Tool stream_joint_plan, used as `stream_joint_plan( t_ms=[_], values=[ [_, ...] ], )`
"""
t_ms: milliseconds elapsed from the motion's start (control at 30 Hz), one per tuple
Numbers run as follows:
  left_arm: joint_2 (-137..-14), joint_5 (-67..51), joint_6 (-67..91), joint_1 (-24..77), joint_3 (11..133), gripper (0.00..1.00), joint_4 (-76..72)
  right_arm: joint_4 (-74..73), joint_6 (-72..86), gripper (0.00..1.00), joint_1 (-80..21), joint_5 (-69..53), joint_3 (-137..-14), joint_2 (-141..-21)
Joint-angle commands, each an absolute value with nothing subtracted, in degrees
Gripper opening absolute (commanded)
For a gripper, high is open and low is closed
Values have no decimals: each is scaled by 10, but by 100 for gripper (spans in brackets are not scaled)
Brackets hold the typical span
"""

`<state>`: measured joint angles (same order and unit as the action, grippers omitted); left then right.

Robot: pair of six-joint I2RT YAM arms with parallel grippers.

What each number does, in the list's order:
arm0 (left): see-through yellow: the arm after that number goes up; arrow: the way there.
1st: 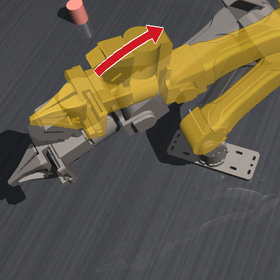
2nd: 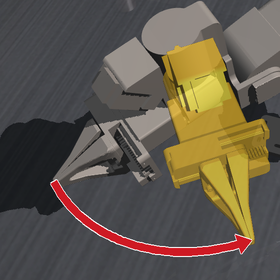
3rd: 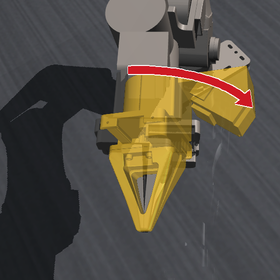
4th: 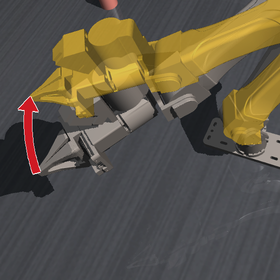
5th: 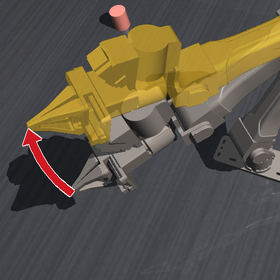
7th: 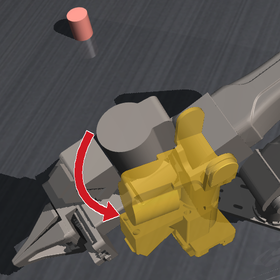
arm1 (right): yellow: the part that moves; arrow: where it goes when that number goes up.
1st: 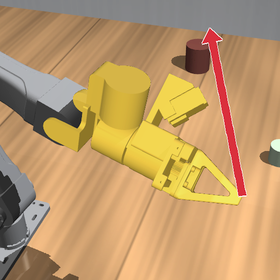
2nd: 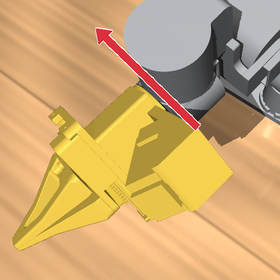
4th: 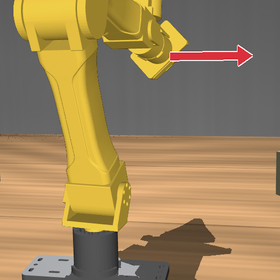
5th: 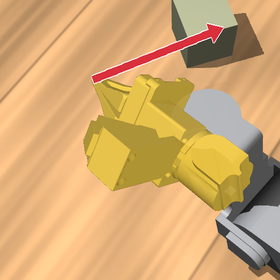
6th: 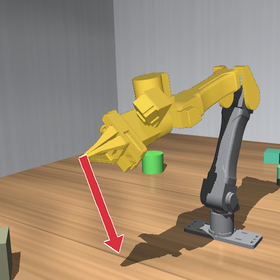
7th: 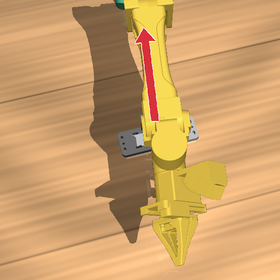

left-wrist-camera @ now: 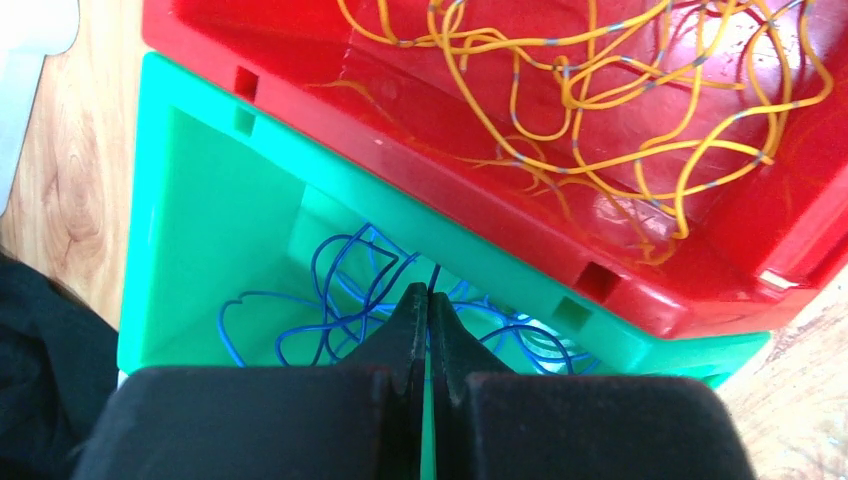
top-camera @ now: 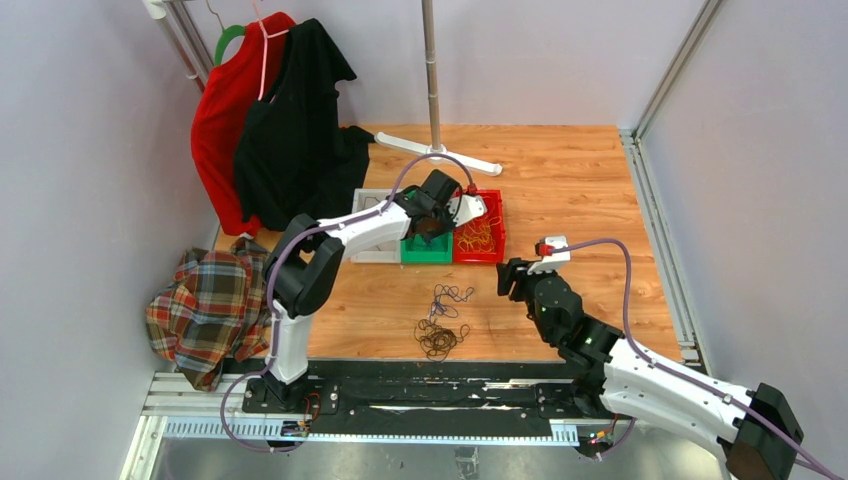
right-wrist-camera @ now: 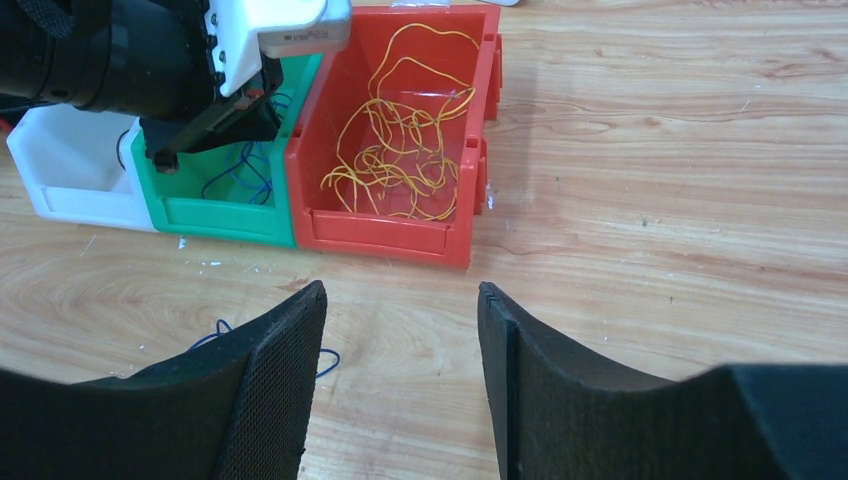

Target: Untangle the cables

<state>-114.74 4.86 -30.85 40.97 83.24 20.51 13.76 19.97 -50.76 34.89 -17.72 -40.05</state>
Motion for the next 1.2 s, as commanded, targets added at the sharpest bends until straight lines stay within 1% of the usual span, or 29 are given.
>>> stream_joint_plan(
  t_ms=[0, 33, 100, 133, 167, 200, 267, 300, 333, 400, 567, 600, 667, 700, 867, 1033, 1067, 1167],
  values=[
    [-1152, 32, -293, 397, 861, 4, 200, 124, 203, 57, -499, 338, -191, -390],
    [-1151, 19, -287, 394, 875, 11, 220, 121, 201, 57, -499, 336, -193, -387],
    [-1144, -16, -278, 390, 904, 30, 263, 118, 196, 57, -499, 335, -196, -381],
    [-1140, -32, -275, 389, 918, 38, 283, 115, 194, 57, -499, 335, -199, -380],
    [-1132, -47, -274, 388, 930, 43, 304, 114, 192, 57, -498, 335, -200, -377],
    [-1126, -66, -273, 387, 945, 47, 324, 112, 190, 57, -498, 334, -202, -376],
    [-1115, -88, -266, 384, 962, 50, 361, 108, 189, 57, -498, 332, -207, -373],
    [-1112, -100, -264, 383, 968, 54, 377, 105, 189, 57, -497, 330, -210, -371],
    [-1107, -109, -261, 382, 970, 59, 394, 103, 189, 57, -497, 328, -212, -369],
    [-1102, -117, -263, 381, 973, 72, 416, 99, 187, 57, -497, 325, -216, -366],
    [-1086, -114, -260, 381, 1006, 78, 477, 81, 186, 56, -497, 316, -226, -356],
    [-1076, -121, -258, 381, 1006, 81, 485, 79, 187, 56, -497, 317, -224, -353],
    [-1051, -144, -253, 381, 989, 92, 493, 76, 188, 57, -497, 317, -222, -351],
    [-1038, -157, -252, 381, 975, 94, 495, 74, 189, 57, -497, 316, -222, -351],
    [-980, -250, -245, 389, 877, 95, 502, 61, 201, 57, -497, 310, -216, -348],
    [-985, -266, -207, 431, 807, 90, 456, 57, 215, 56, -496, 309, -202, -339],
    [-993, -267, -188, 435, 802, 88, 438, 54, 217, 56, -497, 309, -201, -339],
    [-1022, -254, -106, 436, 803, 77, 403, 43, 222, 56, -496, 309, -200, -339]
  ],
)
